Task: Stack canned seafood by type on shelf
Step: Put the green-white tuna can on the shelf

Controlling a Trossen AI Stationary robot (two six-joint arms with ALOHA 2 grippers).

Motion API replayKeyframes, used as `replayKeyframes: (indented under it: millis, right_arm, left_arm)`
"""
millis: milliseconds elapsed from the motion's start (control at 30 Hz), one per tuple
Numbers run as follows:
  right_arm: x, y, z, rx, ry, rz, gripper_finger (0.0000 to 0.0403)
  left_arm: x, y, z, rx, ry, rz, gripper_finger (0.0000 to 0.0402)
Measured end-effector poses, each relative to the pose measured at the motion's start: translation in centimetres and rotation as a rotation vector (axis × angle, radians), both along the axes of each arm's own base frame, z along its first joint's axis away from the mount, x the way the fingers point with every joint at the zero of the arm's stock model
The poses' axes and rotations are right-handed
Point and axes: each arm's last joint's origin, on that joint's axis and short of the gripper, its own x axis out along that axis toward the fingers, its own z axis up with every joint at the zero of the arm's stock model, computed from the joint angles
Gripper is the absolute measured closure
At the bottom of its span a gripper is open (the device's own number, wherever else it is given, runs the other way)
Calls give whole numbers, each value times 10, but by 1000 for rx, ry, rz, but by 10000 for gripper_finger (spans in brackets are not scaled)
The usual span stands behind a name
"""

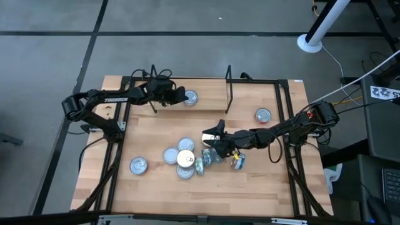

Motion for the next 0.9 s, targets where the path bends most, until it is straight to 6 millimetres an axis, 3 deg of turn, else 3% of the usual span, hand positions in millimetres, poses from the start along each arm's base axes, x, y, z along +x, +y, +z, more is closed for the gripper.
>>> replayKeyframes:
  millis: [400,633,900]
  right_arm:
    - [-2,-1,6,197,-52,-57,146]
    - [-9,-3,24,473,-150,-97,146]
    - [-17,-5,35,901,-217,-174,146]
  left_arm:
    - [12,-34,12,116,-13,-191,281]
    - [21,-59,12,256,12,-377,280]
    - [26,-78,12,373,28,-515,280]
